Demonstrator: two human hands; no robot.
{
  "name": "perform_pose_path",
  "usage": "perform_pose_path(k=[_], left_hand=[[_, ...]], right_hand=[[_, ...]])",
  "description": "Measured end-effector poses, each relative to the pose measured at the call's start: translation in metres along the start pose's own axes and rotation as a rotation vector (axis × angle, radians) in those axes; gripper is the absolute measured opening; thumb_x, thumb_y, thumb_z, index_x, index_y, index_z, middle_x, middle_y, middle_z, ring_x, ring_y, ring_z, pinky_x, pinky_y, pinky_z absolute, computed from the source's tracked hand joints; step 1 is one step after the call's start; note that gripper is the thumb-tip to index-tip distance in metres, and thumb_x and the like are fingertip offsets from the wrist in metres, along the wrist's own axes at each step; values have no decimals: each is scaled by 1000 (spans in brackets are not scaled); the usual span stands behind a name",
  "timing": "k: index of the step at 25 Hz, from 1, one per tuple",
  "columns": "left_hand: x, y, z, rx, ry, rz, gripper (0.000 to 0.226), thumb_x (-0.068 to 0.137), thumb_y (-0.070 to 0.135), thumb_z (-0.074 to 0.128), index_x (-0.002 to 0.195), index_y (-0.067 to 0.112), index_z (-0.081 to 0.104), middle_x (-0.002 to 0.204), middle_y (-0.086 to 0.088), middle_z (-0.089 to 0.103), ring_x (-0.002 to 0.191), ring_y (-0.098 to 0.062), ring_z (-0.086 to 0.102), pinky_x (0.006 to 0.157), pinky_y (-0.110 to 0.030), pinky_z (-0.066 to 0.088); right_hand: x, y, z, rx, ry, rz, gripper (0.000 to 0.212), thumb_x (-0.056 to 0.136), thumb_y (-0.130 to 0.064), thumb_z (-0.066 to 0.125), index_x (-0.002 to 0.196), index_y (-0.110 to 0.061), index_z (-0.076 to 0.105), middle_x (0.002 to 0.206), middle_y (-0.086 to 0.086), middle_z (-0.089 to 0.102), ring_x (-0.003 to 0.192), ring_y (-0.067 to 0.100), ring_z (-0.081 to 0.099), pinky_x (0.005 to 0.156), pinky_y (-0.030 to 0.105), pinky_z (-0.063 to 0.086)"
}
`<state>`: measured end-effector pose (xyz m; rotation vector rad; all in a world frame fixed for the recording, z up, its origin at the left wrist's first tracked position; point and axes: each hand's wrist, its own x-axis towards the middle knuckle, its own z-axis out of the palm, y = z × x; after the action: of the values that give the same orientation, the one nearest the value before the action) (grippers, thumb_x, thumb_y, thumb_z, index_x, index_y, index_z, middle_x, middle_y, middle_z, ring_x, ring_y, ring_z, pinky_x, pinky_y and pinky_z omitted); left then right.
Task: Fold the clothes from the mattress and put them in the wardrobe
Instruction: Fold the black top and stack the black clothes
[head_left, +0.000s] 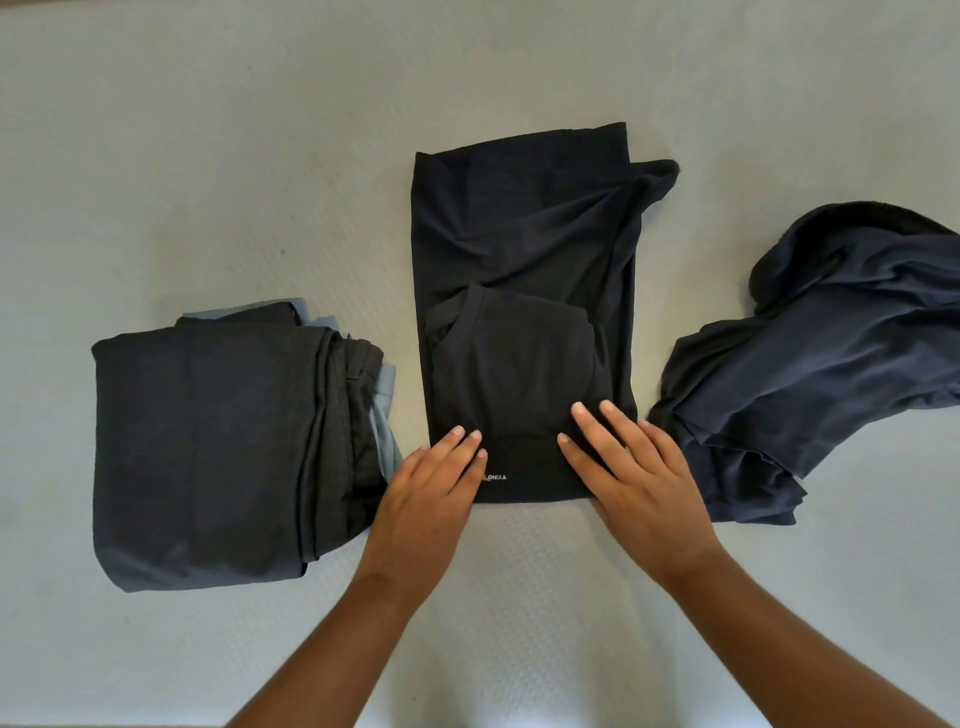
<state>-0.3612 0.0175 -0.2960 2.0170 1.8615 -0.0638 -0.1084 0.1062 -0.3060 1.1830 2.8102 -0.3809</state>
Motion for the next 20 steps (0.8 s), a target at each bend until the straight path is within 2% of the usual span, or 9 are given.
perform_pose_path(k=[3, 5, 6, 8, 10, 11, 14, 17, 20], left_hand=[[-6, -2, -11, -65, 2, 67, 45, 77, 17, 82, 121, 15, 74, 131, -2, 71, 130, -20, 61, 109, -45, 46], [-28, 2, -30, -225, -150, 39, 36, 84, 30, 66, 119, 25, 75, 125, 10, 73, 126, -6, 61, 111, -40, 46], [-38, 4, -46, -342, -240, -34, 36, 86, 36, 58, 116, 31, 75, 120, 15, 73, 120, 2, 60, 111, -33, 44], [-41, 5, -78, -679, -364, -266, 20, 91, 33, 58, 103, 35, 75, 100, 17, 73, 95, 7, 63, 94, -21, 47], [-16, 3, -108, -1008, -301, -531, 9, 97, 24, 64, 94, 28, 71, 82, 10, 68, 73, -1, 61, 74, -23, 49], [4, 2, -119, -1115, -234, -639, 9, 100, 25, 62, 94, 27, 69, 83, 10, 68, 75, -3, 62, 73, -23, 49], [80, -4, -130, -1156, 21, -740, 14, 104, 39, 54, 107, 30, 63, 99, 17, 65, 94, 1, 61, 76, -17, 47], [149, -21, -117, -963, 245, -751, 28, 105, 44, 49, 121, 22, 58, 106, 7, 64, 102, -13, 62, 82, -27, 50], [173, -27, -98, -912, 184, -793, 55, 102, 46, 55, 147, 18, 40, 127, -3, 61, 115, -22, 61, 88, -32, 49]], right_hand=[[-4, 3, -5, 39, -60, -117, 49, 90, -24, 65, 139, -21, 63, 153, -1, 52, 147, 21, 40, 121, 43, 26], [-25, -4, -23, 164, -148, -164, 45, 88, -36, 57, 129, -24, 69, 140, -5, 64, 138, 14, 51, 119, 41, 31], [-36, -8, -36, 274, -186, -150, 42, 87, -39, 57, 124, -26, 71, 131, -8, 69, 130, 10, 58, 115, 41, 39], [-40, -15, -68, 560, -203, -12, 29, 86, -41, 62, 114, -33, 70, 108, -13, 74, 103, 5, 68, 91, 41, 58], [-14, -14, -96, 864, -154, 268, 19, 88, -44, 65, 106, -37, 60, 89, -13, 71, 79, 8, 69, 68, 38, 60], [7, -12, -104, 961, -93, 414, 22, 89, -46, 66, 107, -37, 56, 87, -10, 70, 75, 9, 69, 66, 39, 60], [88, 4, -111, 940, 45, 616, 37, 97, -52, 58, 126, -33, 48, 100, -7, 66, 90, 12, 67, 77, 36, 57], [159, 29, -98, 916, 113, 717, 50, 103, -50, 48, 143, -22, 39, 118, -7, 57, 111, 16, 60, 86, 29, 45], [176, 37, -72, 707, 130, 784, 62, 104, -50, 43, 154, -15, 32, 145, 8, 50, 133, 28, 49, 104, 39, 44]])
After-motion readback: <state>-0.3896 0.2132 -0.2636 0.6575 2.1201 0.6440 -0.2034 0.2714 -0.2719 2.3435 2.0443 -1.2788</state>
